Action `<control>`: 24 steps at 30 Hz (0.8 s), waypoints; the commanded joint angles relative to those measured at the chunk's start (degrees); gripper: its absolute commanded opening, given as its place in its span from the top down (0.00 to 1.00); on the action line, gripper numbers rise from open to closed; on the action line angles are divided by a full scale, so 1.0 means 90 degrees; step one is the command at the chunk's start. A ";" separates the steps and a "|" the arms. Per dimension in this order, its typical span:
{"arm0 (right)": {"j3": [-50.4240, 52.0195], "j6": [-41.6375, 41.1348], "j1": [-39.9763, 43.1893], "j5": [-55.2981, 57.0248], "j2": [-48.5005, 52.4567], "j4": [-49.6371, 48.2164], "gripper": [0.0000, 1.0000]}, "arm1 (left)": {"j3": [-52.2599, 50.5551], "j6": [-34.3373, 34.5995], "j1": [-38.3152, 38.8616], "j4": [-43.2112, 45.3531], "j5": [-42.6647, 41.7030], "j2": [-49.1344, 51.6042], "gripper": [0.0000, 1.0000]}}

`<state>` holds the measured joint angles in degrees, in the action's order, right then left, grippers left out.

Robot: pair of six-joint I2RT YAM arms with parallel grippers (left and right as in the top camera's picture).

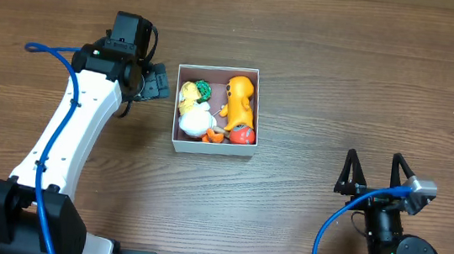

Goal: Pack container

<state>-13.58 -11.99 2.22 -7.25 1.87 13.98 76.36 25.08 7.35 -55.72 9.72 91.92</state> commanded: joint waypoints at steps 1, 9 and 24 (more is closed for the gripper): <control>0.0483 -0.0005 0.0012 -0.0041 -0.0189 -0.0408 0.00 | 0.0143 -0.0051 -0.0024 0.0010 0.0087 -0.0177 0.00; 0.1059 0.0019 0.0012 0.0126 -0.0189 -0.1069 0.00 | 0.0143 -0.0051 -0.0024 0.0010 0.0087 -0.0177 0.00; 0.1460 0.0551 0.0005 0.0129 -0.0189 -0.1095 0.00 | 0.0143 -0.0051 -0.0022 0.0010 0.0087 -0.0177 0.00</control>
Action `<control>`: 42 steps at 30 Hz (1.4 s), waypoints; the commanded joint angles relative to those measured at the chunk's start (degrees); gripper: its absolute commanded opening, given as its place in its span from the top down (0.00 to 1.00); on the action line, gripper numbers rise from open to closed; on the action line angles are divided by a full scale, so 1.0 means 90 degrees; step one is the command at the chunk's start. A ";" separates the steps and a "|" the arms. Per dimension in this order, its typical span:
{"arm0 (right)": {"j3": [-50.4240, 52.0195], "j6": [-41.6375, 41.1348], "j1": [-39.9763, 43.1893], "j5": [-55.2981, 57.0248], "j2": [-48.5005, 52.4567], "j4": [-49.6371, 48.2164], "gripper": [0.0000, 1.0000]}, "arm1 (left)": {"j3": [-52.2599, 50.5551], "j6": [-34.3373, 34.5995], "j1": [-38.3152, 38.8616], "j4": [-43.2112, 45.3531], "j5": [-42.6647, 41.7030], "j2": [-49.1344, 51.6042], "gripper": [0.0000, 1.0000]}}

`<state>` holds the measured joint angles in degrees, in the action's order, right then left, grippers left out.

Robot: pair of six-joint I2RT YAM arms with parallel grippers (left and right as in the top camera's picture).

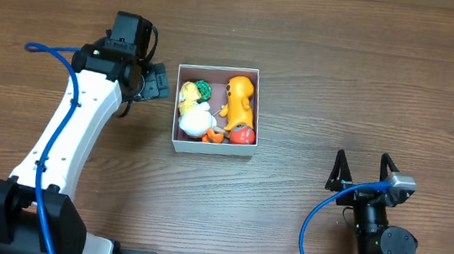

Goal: Pack container

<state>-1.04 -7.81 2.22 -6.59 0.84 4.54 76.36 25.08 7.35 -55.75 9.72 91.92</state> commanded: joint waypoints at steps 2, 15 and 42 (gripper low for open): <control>0.0066 0.0083 0.0005 0.0053 -0.0075 -0.0046 0.00 | 0.0143 -0.0051 -0.0024 0.0015 0.0087 -0.0177 0.00; 0.0066 0.0083 0.0005 0.0053 -0.0075 -0.0046 0.00 | 0.0143 -0.0051 -0.0024 0.0015 0.0087 -0.0177 0.00; 0.0066 0.0083 0.0005 0.0053 -0.0075 -0.0046 0.00 | 0.0141 -0.0114 -0.0041 0.0010 0.0199 -0.4029 0.00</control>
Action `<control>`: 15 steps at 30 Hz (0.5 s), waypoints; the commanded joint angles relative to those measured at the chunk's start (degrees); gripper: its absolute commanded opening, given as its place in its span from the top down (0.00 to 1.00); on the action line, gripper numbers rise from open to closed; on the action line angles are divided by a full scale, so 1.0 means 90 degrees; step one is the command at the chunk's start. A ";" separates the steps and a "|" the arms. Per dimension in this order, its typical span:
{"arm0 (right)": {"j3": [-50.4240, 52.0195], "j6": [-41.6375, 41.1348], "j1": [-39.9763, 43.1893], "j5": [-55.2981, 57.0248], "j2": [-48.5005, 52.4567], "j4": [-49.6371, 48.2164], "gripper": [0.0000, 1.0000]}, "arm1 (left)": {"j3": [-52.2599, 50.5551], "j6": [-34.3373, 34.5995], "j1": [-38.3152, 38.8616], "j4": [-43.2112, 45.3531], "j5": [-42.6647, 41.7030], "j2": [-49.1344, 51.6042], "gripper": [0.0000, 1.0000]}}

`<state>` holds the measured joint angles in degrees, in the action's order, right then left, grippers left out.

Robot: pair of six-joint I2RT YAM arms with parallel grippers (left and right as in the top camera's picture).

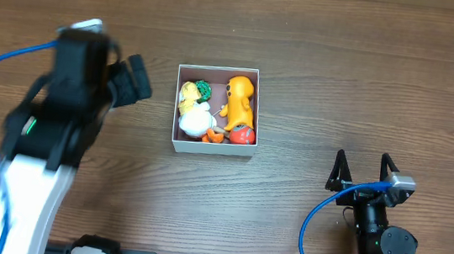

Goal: Pack container

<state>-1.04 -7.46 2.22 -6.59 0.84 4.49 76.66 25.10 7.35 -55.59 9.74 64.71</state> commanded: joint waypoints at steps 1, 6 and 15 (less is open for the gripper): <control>0.0066 0.0044 0.0005 0.0056 -0.0075 -0.0041 0.00 | 0.0107 -0.0151 -0.0070 -0.0012 0.0238 -0.1423 0.00; 0.0066 0.0044 0.0005 0.0056 -0.0075 -0.0041 0.00 | 0.0107 -0.0146 -0.0282 -0.0350 0.0250 -0.3402 0.00; 0.0066 0.0044 0.0005 0.0056 -0.0075 -0.0041 0.00 | 0.0107 -0.0143 -0.0376 -0.2001 0.0262 -0.4979 0.00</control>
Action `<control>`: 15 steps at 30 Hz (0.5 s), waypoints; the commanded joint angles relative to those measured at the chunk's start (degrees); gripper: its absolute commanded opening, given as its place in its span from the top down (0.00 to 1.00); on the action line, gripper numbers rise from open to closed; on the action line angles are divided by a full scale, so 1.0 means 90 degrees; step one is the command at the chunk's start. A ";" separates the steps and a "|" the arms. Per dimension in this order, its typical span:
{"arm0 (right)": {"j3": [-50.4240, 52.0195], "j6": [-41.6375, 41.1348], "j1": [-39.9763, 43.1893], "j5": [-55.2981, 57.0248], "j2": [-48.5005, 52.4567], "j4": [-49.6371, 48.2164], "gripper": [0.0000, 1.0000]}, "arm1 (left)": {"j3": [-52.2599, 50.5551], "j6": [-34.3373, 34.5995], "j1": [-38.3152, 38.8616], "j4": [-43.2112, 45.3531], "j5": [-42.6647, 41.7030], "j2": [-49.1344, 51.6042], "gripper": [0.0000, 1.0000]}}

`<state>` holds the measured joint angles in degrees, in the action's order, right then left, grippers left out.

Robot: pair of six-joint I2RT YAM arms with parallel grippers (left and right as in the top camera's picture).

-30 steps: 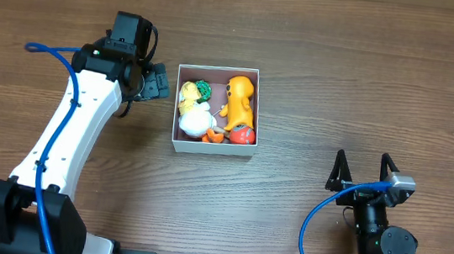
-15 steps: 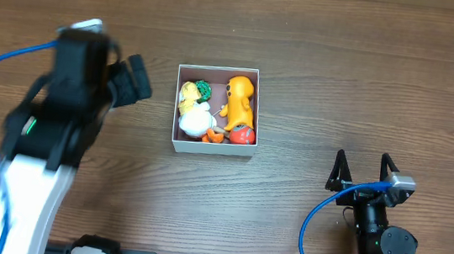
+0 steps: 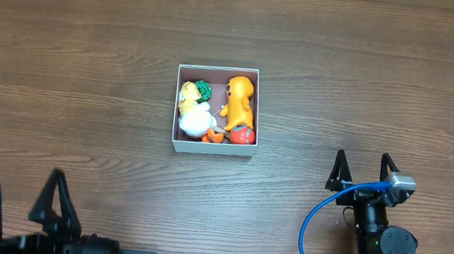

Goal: Pack container

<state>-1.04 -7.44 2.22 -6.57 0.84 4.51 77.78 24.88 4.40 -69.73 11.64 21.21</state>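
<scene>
A white square box (image 3: 177, 105) stands in the middle of the wooden table. Inside it lie an orange toy figure (image 3: 239, 97), a white and yellow duck toy (image 3: 192, 113), a small green piece (image 3: 203, 87) and a red piece (image 3: 244, 134). My left gripper (image 3: 21, 200) sits open at the bottom left edge, far from the box. At the bottom right my right gripper (image 3: 361, 169) is open with nothing between its fingers, also well away from the box.
Blue cable (image 3: 319, 217) loops beside the right arm's base at the lower right. Brown wood table (image 3: 369, 66) surrounds the box on all sides.
The left arm has left its place beside the box's left side and now rests at the bottom left edge. The right arm and the box's contents are unchanged.
The left gripper stood just left of the box while the right gripper sat at the lower right. The right arm then shifted a little left and down. The left arm then rose away from the box, and now it is parked at the bottom left.
</scene>
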 commanded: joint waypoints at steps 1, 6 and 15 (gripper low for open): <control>0.0066 0.0041 0.0005 0.0051 -0.0075 -0.0044 0.00 | -0.0017 -0.0102 -0.0097 -0.0631 0.0007 -0.0243 0.00; 0.0066 0.0041 0.0005 0.0051 -0.0075 -0.0044 0.00 | -0.0041 -0.0090 -0.0289 -0.0945 -0.0151 -0.0741 0.00; 0.0066 0.0041 0.0005 0.0053 -0.0075 -0.0044 0.00 | -0.0583 -0.0097 -0.0680 -0.1083 -0.0578 -0.1899 0.00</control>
<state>-1.04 -7.44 2.22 -6.61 0.84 4.51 75.20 24.88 -1.08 -79.46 8.91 6.85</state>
